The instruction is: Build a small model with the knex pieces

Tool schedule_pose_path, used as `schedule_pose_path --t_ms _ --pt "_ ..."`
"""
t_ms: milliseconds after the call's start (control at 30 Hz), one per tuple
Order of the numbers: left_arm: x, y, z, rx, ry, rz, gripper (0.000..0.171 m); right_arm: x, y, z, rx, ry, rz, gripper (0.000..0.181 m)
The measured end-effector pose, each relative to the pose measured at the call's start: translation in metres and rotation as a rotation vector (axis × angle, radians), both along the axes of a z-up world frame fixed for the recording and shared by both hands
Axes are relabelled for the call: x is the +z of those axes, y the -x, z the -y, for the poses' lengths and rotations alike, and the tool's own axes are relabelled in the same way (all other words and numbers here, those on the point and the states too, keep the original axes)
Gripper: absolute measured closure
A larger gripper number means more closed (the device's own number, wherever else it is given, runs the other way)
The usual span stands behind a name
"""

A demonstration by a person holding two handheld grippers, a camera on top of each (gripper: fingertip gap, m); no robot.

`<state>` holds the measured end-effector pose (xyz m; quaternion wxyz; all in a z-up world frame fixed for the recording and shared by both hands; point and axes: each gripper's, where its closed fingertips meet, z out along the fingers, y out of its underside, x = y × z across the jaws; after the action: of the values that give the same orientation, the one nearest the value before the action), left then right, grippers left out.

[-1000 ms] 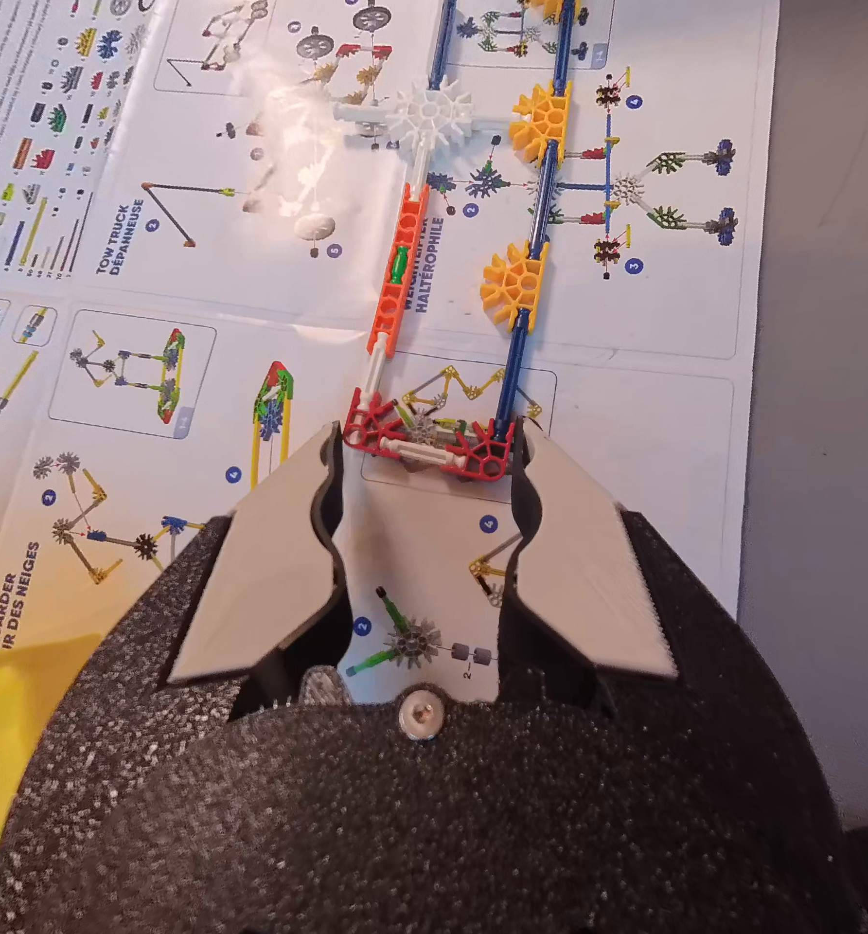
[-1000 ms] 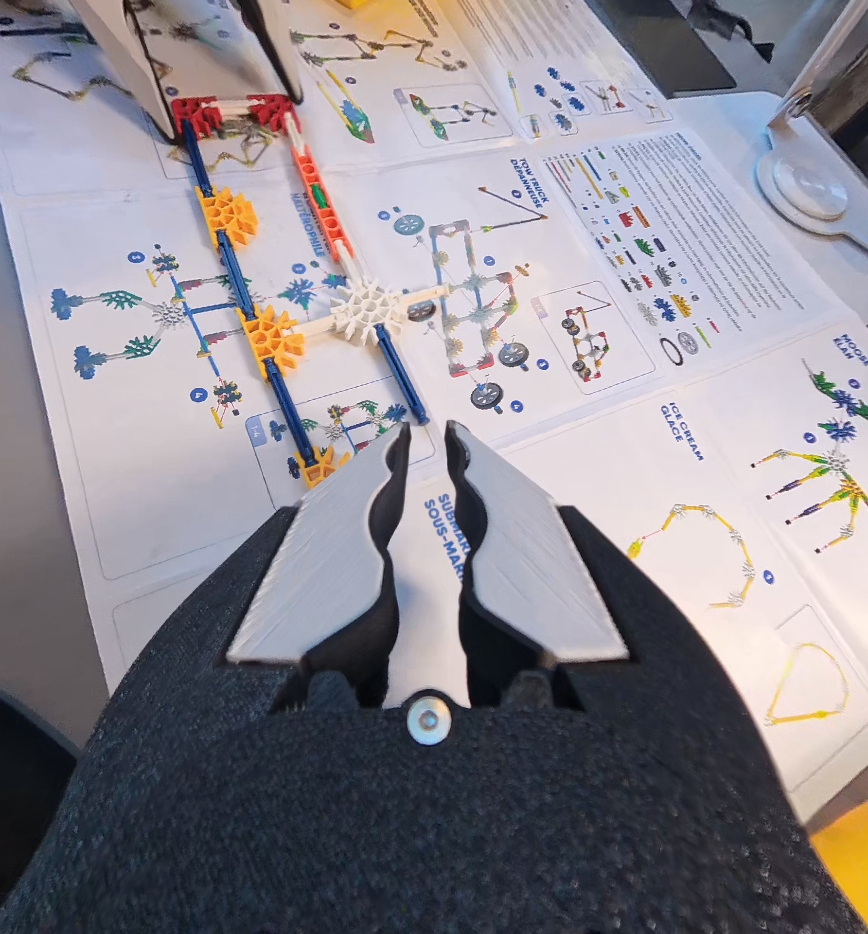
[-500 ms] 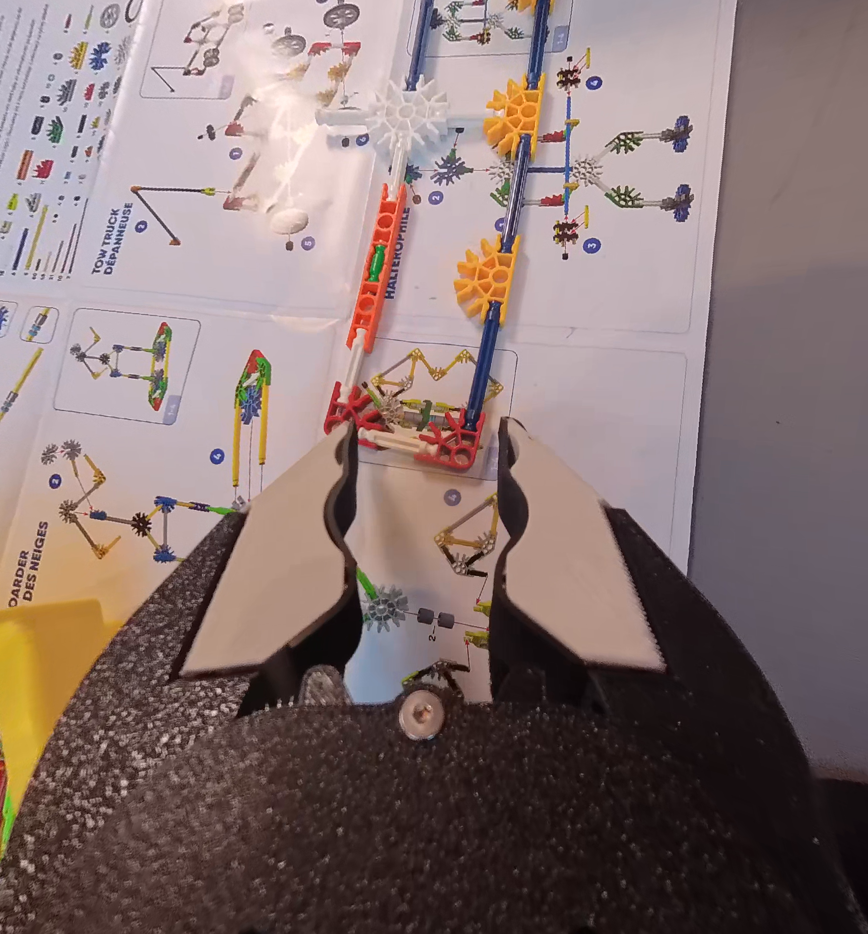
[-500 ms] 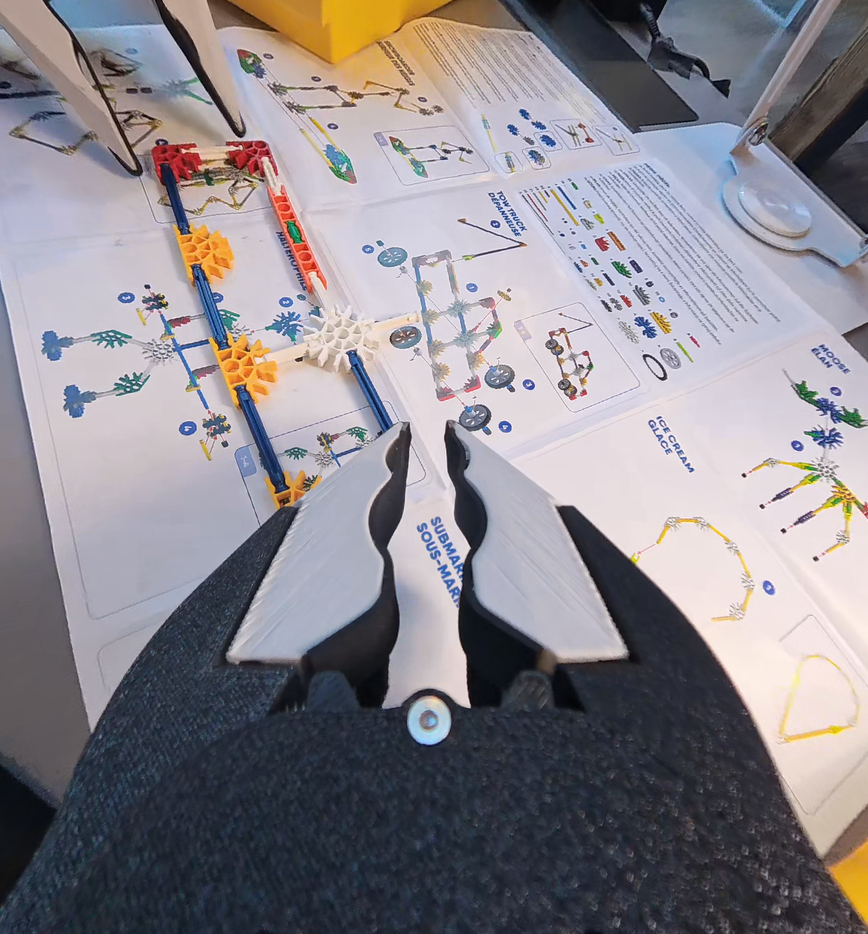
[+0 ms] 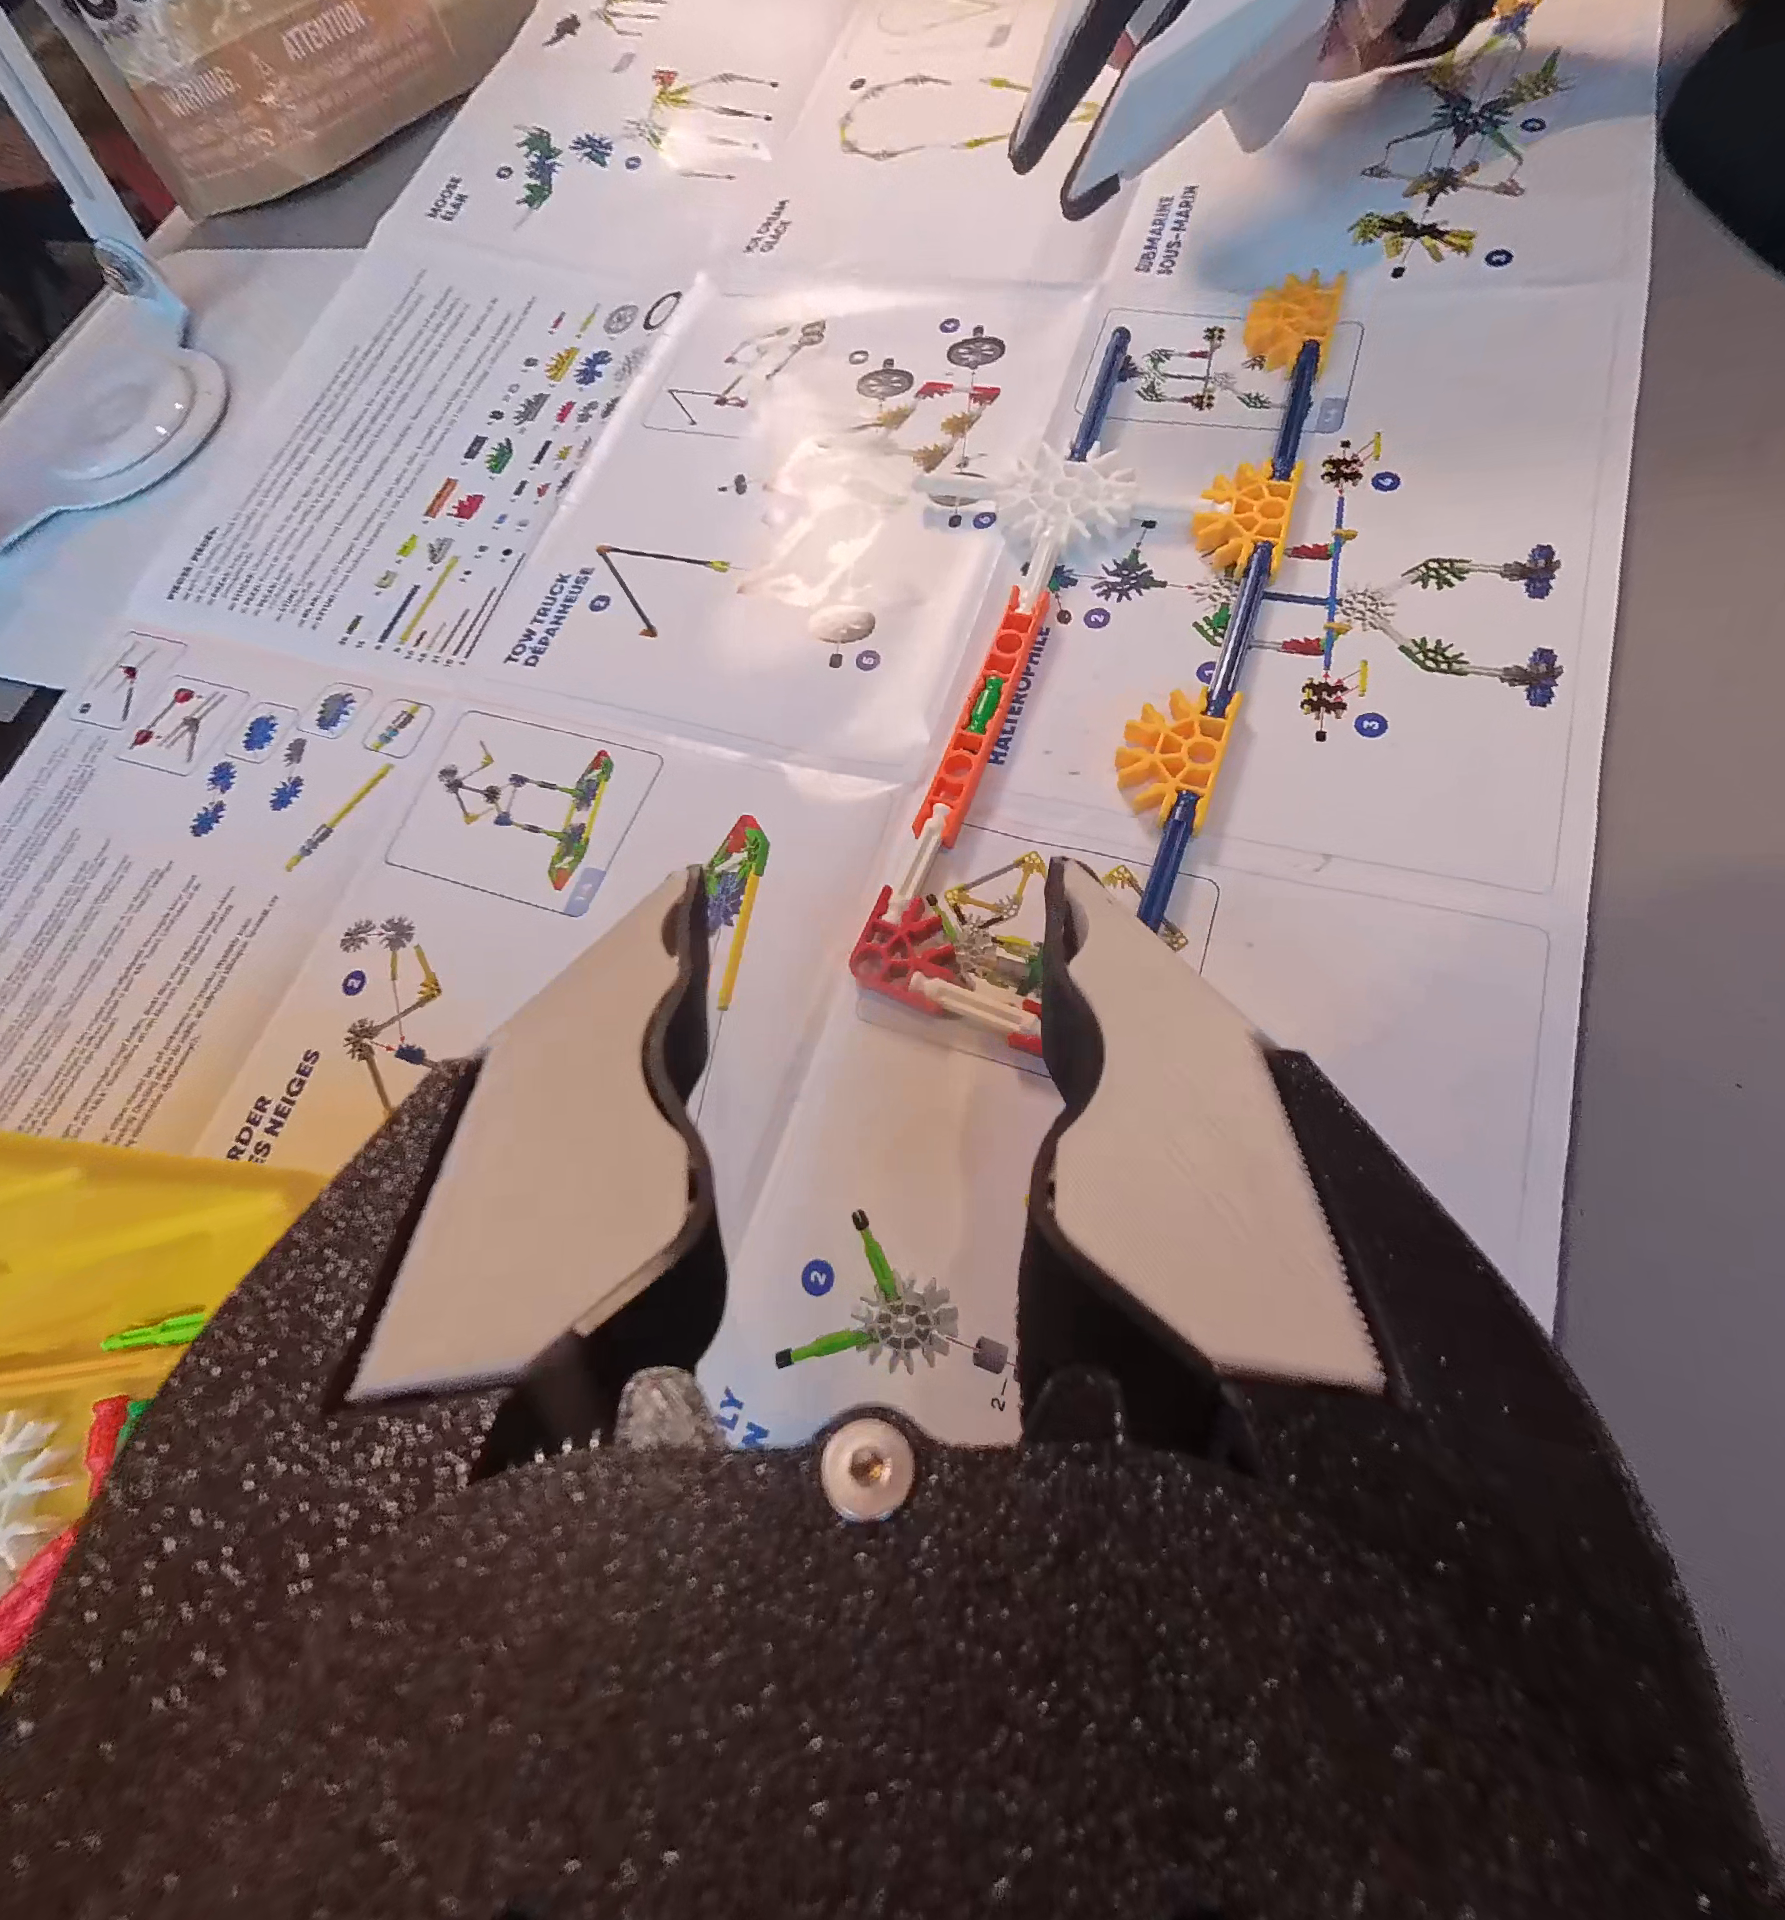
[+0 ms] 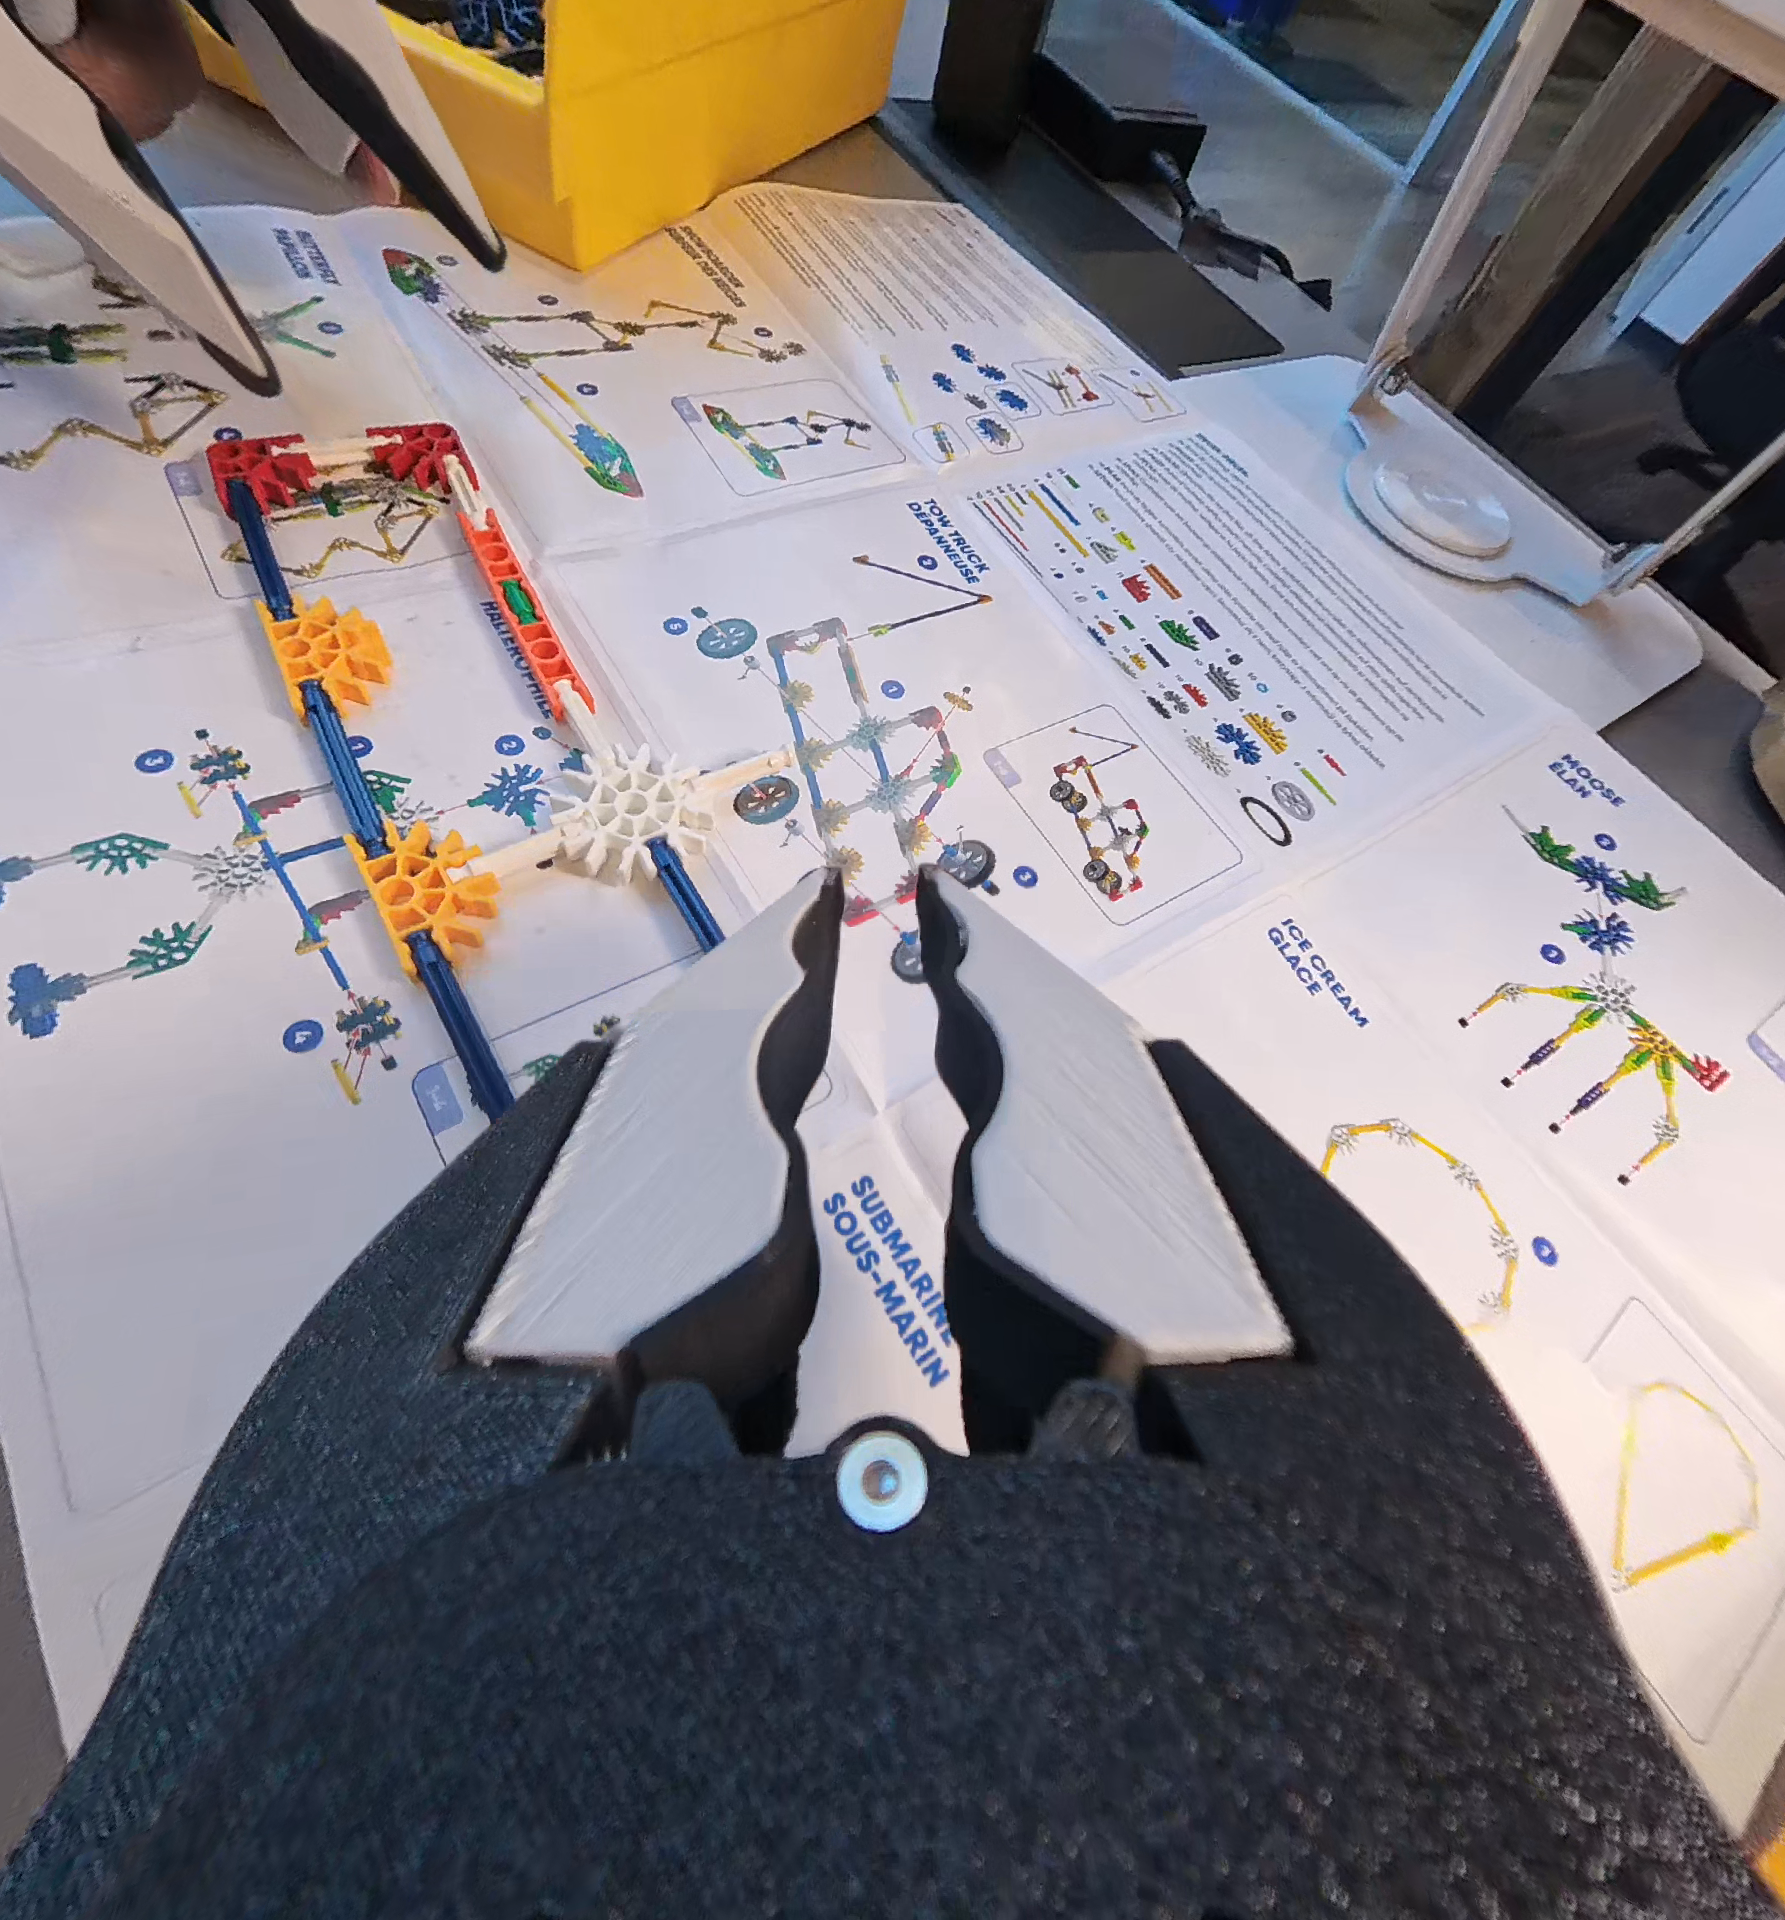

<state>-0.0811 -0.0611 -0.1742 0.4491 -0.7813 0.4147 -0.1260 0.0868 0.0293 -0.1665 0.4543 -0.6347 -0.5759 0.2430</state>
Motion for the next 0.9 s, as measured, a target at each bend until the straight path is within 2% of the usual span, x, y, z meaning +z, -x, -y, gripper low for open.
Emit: schedule_pose_path --t_ms 300,567,767,900 --pt "0.012 0.004 -0.014 0.093 -0.028 0.105 0.113 0.0 0.029 -0.012 -0.063 0.031 0.016 0.164" --pt "0.018 0.01 -0.019 0.13 -0.07 0.121 0.116 0.019 0.076 -0.055 -0.094 0.03 0.0 0.166" --pt "0.02 0.015 -0.022 0.141 -0.122 0.092 0.12 -0.008 0.07 -0.036 -0.029 -0.028 0.115 0.17" --pt "0.013 0.013 -0.022 0.131 -0.079 0.109 0.12 -0.017 0.058 -0.027 -0.016 0.014 0.152 0.171"
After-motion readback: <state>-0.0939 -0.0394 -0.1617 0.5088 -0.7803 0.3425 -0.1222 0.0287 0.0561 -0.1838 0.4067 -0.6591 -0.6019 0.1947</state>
